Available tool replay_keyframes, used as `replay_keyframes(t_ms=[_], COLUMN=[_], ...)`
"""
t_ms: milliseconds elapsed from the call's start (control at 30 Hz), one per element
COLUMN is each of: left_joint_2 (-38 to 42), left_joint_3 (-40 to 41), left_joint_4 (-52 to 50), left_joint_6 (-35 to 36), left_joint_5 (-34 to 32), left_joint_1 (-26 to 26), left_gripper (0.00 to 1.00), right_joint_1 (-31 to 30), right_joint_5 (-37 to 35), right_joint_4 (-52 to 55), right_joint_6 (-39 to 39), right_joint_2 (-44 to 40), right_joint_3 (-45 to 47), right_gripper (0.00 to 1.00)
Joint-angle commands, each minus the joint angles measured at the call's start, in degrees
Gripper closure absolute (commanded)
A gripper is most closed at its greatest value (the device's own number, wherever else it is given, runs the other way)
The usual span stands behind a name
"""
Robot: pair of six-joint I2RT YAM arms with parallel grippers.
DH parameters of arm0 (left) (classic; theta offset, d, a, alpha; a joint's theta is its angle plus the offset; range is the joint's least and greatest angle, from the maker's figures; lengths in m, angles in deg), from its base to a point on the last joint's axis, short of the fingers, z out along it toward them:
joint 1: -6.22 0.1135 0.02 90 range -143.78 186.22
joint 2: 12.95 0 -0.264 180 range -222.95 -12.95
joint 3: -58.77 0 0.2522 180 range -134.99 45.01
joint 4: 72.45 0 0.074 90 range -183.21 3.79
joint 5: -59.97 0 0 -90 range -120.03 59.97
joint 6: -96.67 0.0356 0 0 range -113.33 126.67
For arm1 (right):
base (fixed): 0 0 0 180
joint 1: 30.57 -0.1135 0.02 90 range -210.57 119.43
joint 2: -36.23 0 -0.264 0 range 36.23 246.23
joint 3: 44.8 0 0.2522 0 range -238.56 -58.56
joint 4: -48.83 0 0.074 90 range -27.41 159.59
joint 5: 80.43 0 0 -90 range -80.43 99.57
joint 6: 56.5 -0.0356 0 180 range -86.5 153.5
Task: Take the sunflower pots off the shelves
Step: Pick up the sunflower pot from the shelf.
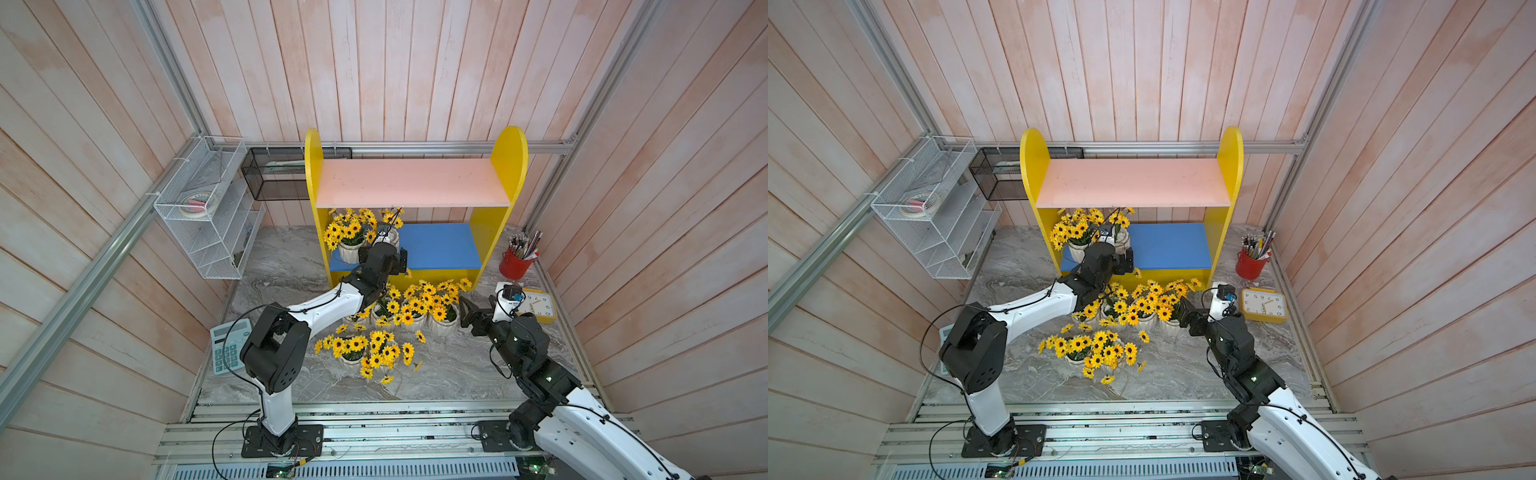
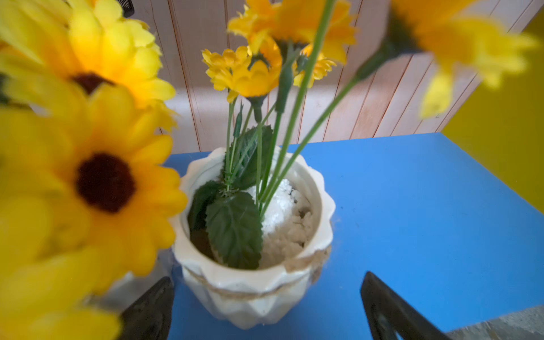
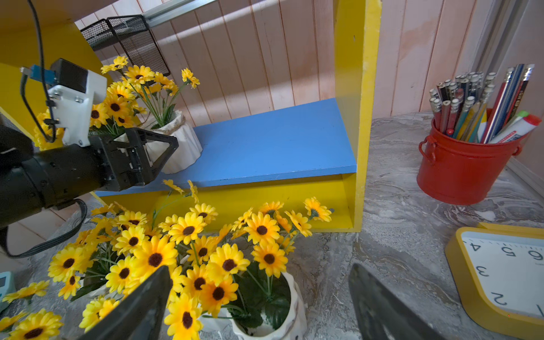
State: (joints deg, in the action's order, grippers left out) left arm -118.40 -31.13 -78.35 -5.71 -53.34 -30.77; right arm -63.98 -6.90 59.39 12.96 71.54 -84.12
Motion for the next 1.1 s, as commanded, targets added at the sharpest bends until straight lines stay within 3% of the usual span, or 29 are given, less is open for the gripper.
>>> replay_keyframes(t_ms=[0,567,900,1067], left_joint_2=[-2.1,-4.7,-3.4,-5.0], left_joint_3=[-2.7,-3.7,-2.3,-4.0], left_joint_4=[1.6,4.7,3.8,5.6], left_joint_6=[1.1,6.8,4.2,7.7], left_joint_5=[1.8,12.6,10.6,16.1], left_joint_1=[0.4,-2.0,1.4,1.9], left_gripper=[0.0,0.0,0.0,0.0], right_joint_1=[0.6,2.4,3.7,3.9], right_joint_5=[2.4,4.2,5.8,6.5], right_joint_4=[-1.8,-2.9,-3.3,-3.7], right_joint_6=[0.2,0.1,-0.3,-0.2], right_joint_2=[-0.5,0.0,-0.6,-0.7], right_joint_3=[1.0,1.7,2.1,2.4], right_gripper=[0.06,0.06,0.05,0.06])
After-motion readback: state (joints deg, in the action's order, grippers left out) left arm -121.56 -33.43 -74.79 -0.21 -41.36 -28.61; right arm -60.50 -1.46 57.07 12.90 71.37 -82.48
